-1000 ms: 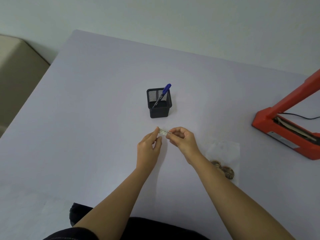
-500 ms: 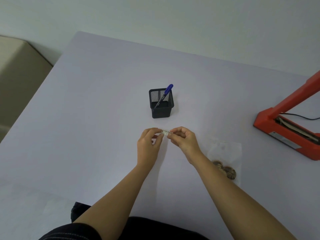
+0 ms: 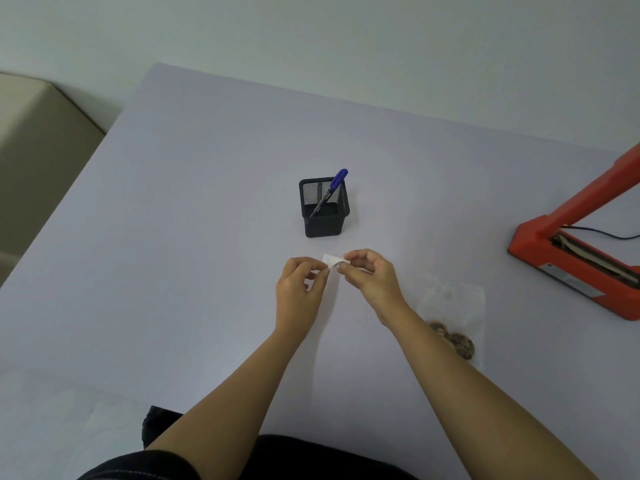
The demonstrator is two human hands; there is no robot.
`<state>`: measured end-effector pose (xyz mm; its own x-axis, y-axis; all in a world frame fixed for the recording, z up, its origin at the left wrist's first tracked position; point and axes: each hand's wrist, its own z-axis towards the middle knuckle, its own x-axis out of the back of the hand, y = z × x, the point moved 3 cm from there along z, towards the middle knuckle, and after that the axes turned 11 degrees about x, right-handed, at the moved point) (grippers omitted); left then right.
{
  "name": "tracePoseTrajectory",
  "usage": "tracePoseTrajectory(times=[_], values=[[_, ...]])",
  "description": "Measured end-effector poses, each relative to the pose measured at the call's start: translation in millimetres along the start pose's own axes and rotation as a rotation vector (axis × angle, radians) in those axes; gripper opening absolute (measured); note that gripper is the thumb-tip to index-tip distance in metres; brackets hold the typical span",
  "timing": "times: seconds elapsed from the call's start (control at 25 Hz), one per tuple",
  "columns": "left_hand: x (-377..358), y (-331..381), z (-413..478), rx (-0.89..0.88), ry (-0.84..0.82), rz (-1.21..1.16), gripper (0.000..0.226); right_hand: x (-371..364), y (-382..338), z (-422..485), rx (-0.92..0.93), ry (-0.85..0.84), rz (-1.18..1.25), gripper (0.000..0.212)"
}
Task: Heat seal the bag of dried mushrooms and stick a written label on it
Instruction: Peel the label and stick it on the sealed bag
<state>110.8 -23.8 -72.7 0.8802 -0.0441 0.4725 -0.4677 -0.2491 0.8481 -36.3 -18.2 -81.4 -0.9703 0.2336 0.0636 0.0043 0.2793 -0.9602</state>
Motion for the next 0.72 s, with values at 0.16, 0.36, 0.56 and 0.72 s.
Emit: tracePoseTrajectory(times=[0.16,0.36,0.56,0.72], values=[[6,-2,8,0.109,-0.043,-0.043,0.006,-3,3,0,0.06,-0.103,-0.117,0.014],[11,-7,16,0.158,-0.049,-0.021,0.008,-5,6,-1,0.101,-0.172,-0.277,0.019],[20,-18,21,0.273,0.03,-0.045,0.009,-7,14,2,0.128,-0.163,-0.389,0.021],[23,-22,21,0.323,0.041,-0.057,0.009,-19,16,10,0.256,-0.242,-0.63,0.02]])
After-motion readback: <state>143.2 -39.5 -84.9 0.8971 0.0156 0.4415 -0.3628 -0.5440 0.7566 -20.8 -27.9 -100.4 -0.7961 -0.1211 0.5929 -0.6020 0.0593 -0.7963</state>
